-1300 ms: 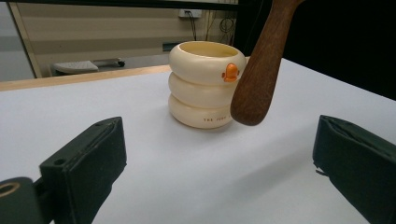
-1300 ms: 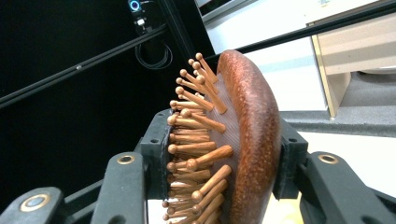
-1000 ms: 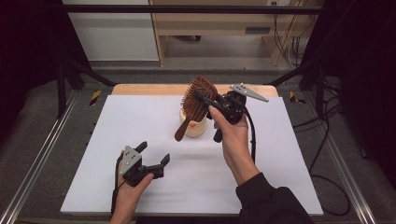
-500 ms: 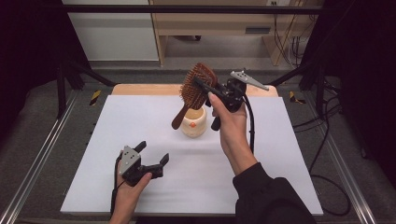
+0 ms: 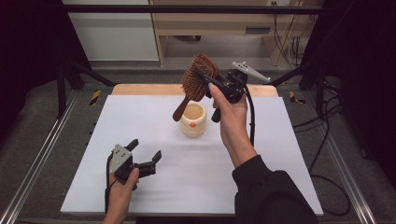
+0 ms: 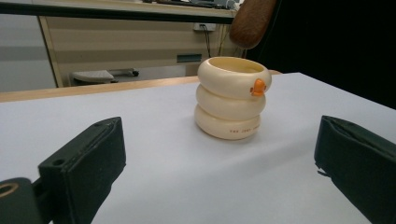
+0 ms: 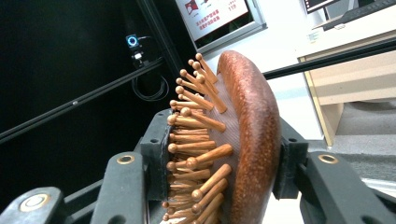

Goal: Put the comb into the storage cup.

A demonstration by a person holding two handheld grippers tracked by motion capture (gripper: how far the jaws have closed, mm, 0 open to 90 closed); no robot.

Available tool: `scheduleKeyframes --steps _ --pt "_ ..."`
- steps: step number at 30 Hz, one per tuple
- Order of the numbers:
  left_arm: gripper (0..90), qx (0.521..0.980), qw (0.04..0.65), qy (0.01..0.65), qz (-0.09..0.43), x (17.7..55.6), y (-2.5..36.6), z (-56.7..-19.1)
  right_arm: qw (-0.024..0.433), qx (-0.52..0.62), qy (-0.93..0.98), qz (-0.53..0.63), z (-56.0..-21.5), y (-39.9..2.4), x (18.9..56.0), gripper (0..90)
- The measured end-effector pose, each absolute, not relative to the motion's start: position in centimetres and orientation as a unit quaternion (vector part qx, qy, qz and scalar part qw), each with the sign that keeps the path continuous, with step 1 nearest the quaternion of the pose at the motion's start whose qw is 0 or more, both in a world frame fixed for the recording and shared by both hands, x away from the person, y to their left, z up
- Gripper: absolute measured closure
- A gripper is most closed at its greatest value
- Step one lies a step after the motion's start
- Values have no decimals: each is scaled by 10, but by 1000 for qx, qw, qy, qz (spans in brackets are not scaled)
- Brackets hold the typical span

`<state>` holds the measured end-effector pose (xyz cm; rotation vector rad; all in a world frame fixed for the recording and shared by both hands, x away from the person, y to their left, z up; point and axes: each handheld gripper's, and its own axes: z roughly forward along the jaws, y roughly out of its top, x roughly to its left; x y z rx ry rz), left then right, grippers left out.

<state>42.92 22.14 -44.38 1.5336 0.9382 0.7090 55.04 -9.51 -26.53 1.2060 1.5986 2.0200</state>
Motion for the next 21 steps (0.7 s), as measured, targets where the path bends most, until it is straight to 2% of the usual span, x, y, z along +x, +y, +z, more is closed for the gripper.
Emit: scheduleKeyframes --steps 11,21 --pt "21 647 569 396 318 421 254 -435 162 427 547 702 -257 -107 560 510" --pt "21 658 561 384 323 419 258 -440 181 431 548 693 -250 -120 567 511"
